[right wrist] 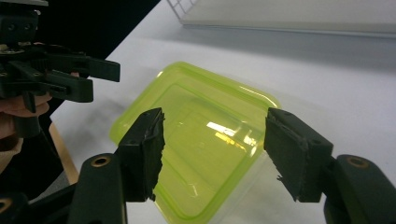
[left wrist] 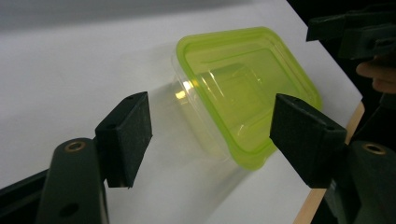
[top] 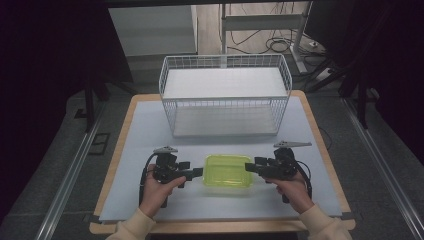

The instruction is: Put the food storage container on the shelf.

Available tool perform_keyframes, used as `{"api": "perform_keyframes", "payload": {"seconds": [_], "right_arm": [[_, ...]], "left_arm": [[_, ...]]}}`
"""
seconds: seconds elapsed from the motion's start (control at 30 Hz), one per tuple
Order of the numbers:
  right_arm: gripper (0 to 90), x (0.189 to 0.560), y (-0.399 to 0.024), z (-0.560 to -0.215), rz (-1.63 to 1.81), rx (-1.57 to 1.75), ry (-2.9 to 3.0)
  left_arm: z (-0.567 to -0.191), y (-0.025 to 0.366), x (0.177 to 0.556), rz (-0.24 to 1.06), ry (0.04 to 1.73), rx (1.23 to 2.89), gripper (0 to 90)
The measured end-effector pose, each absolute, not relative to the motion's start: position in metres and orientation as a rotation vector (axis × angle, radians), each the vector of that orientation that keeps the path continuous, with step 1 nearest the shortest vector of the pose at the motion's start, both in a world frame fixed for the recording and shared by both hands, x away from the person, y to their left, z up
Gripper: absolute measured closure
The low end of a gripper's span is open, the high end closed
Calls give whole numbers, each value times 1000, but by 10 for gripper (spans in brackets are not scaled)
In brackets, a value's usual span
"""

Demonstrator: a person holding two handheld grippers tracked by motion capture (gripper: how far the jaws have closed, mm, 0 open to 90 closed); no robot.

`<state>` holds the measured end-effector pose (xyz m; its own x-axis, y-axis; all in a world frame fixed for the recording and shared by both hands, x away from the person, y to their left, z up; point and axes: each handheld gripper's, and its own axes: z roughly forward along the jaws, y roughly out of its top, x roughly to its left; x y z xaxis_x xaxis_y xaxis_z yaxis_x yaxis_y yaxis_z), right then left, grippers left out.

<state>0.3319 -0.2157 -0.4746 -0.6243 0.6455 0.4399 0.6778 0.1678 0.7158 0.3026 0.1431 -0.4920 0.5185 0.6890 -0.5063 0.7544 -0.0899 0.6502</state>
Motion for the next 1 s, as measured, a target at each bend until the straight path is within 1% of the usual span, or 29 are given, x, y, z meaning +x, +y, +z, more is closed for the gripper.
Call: {"api": "perform_keyframes", "payload": {"seconds": [0.1, 0.17, 0.23, 0.43, 0.57, 0.63, 0.67, 0.93, 0.97, 1.0], "right_arm": [[405, 333, -218, -478, -1471, -1363, -2347], [410, 334, -219, -480, -1462, -1363, -2340], [425, 336, -219, -484, -1433, -1373, -2325], [439, 338, -220, -490, -1389, -1400, -2318], [483, 342, -223, -498, -1356, -1419, -2262], [490, 343, -223, -500, -1347, -1419, -2248], [519, 344, -224, -502, -1329, -1420, -2227], [598, 348, -228, -510, -1300, -1419, -2162], [619, 348, -227, -512, -1292, -1413, -2153], [666, 348, -226, -515, -1283, -1404, -2136]], "left_arm": [[-496, 139, 309, -143, 1213, 1798, 298], [-498, 138, 311, -154, 1220, 1789, 301], [-503, 136, 317, -221, 1241, 1755, 306], [-509, 136, 323, -267, 1253, 1738, 323], [-514, 136, 325, -309, 1256, 1721, 353], [-516, 135, 326, -324, 1255, 1719, 362], [-518, 134, 327, -342, 1253, 1721, 379], [-524, 130, 329, -387, 1237, 1737, 451], [-525, 130, 329, -403, 1234, 1735, 472], [-525, 129, 329, -415, 1232, 1736, 518]]}}
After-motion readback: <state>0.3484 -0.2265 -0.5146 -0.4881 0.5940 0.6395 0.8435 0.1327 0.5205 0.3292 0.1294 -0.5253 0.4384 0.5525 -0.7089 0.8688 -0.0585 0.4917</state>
